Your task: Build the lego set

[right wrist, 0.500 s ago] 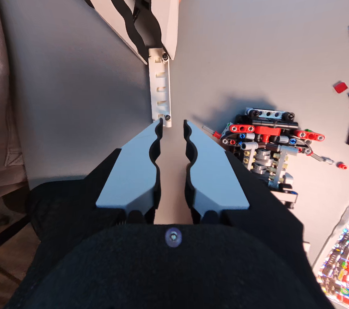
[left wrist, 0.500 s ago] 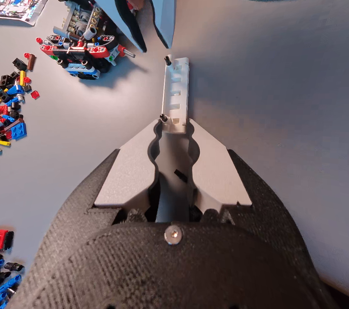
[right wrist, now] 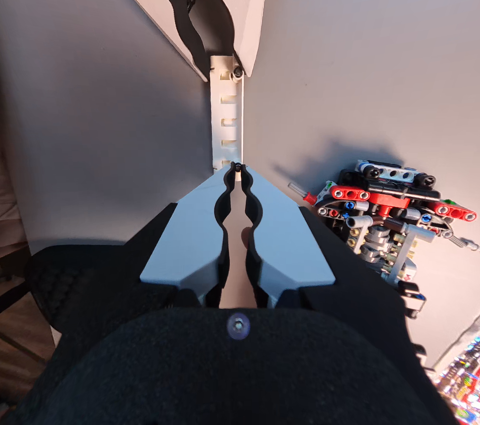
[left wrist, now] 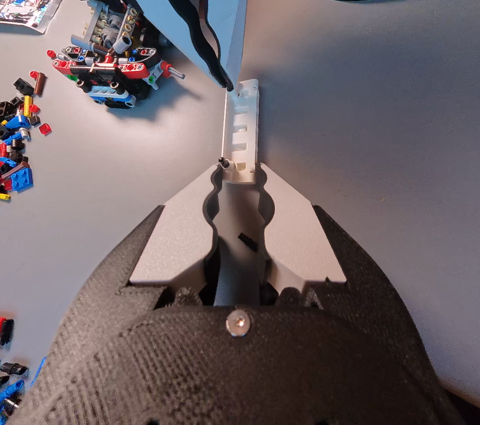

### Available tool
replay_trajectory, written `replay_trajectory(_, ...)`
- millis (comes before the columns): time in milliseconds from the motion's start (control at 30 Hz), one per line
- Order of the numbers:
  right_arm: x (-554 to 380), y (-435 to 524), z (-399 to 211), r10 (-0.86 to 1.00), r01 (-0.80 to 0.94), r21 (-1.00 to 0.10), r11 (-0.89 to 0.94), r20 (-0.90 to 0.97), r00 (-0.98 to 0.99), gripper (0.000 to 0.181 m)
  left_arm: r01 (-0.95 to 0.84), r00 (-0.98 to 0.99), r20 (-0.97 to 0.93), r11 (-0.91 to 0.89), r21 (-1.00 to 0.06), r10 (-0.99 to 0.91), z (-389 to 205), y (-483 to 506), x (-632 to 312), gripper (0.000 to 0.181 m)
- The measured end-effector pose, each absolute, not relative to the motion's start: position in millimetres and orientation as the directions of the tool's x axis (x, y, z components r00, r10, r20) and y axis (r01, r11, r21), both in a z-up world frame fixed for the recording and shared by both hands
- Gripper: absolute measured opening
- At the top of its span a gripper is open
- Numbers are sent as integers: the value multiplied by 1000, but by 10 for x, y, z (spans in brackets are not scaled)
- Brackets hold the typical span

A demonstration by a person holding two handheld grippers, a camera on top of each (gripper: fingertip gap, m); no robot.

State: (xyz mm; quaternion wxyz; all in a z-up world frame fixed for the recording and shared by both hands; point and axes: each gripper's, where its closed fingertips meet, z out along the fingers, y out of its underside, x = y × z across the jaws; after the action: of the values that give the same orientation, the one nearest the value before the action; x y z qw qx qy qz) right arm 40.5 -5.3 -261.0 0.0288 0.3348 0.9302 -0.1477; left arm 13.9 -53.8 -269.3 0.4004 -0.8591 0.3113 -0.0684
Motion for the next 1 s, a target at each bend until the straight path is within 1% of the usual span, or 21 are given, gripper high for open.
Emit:
replay_trajectory(33,401,-51,-2622,608,623,-240,745,-140,-781,3,-479,795,-128,-486,-731,-592,-2694,-543,143,24)
replay_trajectory(167,408,-56,-2634,600,611,-208,764,-121,-791,3,-479,794,-125,-486,-731,-595,-2694,-552,148,24)
replay_trajectory(267,411,-73,-2614,612,620,-241,746,-119,-782,2,-476,797,-122,-490,-730,-592,-2692,-558,140,24)
replay_trajectory(300,400,-89,-2596,615,617,-274,738,-104,-782,4,-479,798,-127,-492,-727,-590,-2689,-562,124,24)
replay_trajectory(367,384,-186,-2490,637,630,-386,674,-128,-760,26,-493,789,-134,-488,-721,-599,-2685,-594,105,24)
replay_trajectory(400,370,-210,-2429,655,637,-438,635,-133,-744,30,-490,787,-125,-489,-721,-604,-2684,-613,103,24)
replay_trajectory(433,348,-194,-2387,671,627,-482,612,-104,-734,30,-483,788,-112,-494,-723,-605,-2678,-629,96,26)
replay_trajectory(467,339,-171,-2357,685,612,-521,595,-69,-725,30,-471,788,-96,-496,-729,-608,-2656,-647,85,33)
replay_trajectory(533,355,-179,-2296,718,594,-608,527,-56,-694,29,-423,792,-52,-485,-766,-608,-2520,-675,45,41)
replay_trajectory(600,374,-171,-2246,759,571,-688,449,-44,-649,27,-353,804,-10,-464,-812,-594,-2316,-715,-65,40)
replay_trajectory(667,415,-142,-2249,795,543,-736,404,-11,-607,24,-292,809,42,-463,-837,-586,-2187,-811,-206,38)
replay_trajectory(733,503,-180,-2275,805,520,-771,369,-16,-594,24,-284,802,79,-495,-821,-591,-2227,-954,-329,31)
replay_trajectory(833,566,-212,-2301,816,483,-814,324,-19,-578,22,-331,787,110,-565,-756,-608,-2464,-1111,-361,21)
replay_trajectory(933,537,-213,-2280,828,451,-850,274,-30,-560,20,-388,774,102,-596,-703,-624,-2642,-1116,-230,17)
replay_trajectory(1000,521,-233,-2261,827,438,-860,262,-34,-561,19,-434,773,62,-597,-675,-632,-2715,-1084,-182,16)
